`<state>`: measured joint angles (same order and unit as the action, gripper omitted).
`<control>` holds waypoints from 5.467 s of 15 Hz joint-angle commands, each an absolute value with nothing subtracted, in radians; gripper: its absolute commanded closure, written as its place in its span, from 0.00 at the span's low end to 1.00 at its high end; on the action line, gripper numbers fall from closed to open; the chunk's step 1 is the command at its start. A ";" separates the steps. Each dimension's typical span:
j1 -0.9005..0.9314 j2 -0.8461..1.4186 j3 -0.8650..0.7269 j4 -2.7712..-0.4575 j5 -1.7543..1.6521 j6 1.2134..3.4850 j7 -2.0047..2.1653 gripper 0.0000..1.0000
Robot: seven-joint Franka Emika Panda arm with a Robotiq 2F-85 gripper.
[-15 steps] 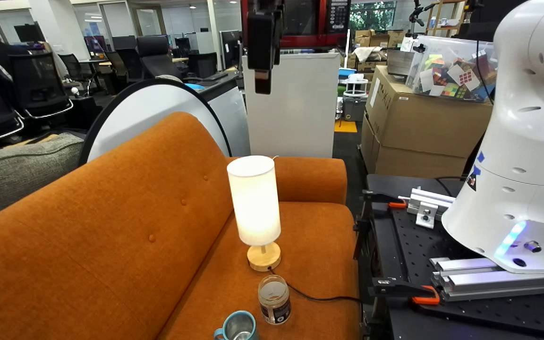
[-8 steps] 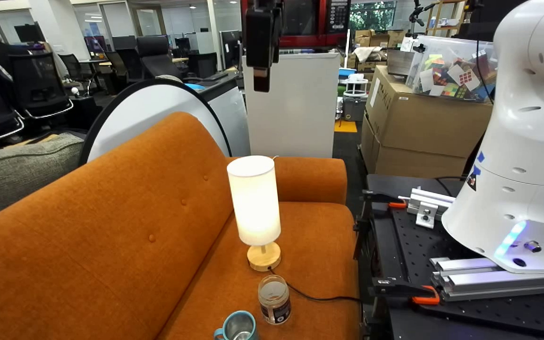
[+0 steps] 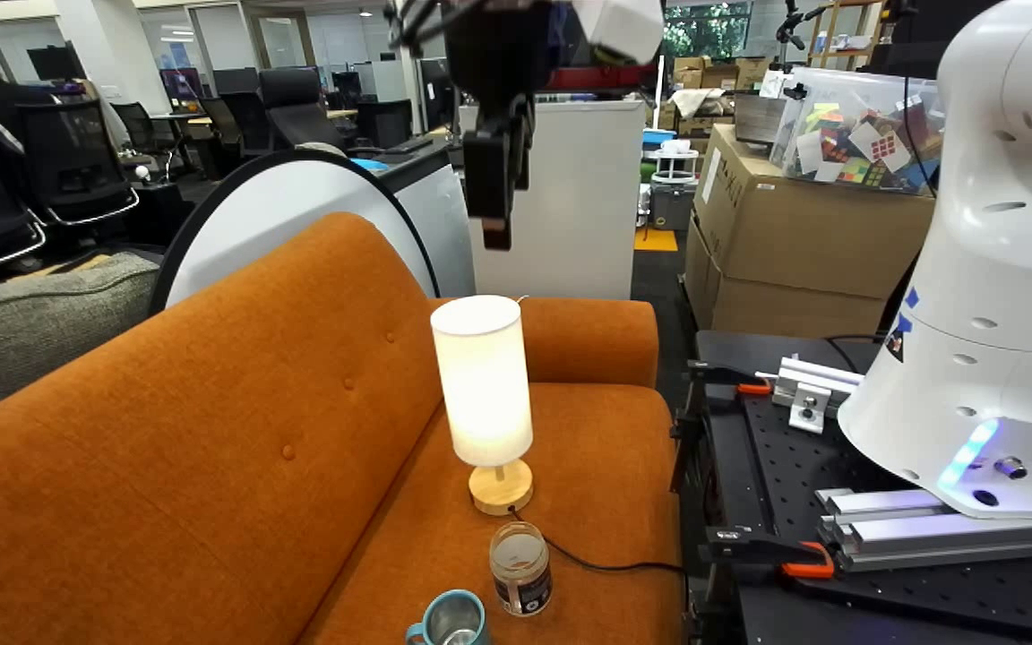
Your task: Cover the glass container with the green lid
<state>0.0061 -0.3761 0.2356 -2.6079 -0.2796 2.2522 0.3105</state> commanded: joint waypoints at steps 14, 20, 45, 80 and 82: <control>0.073 0.001 0.171 -2.616 -0.222 2.488 0.317 0.00; 0.086 0.126 0.161 -2.613 -0.173 2.595 0.275 0.00; 0.055 0.854 0.282 -2.354 0.001 2.907 -0.133 0.00; 0.160 1.244 0.134 -2.071 0.000 3.208 -0.011 0.00; 0.195 1.271 0.108 -2.043 0.005 3.204 0.011 0.00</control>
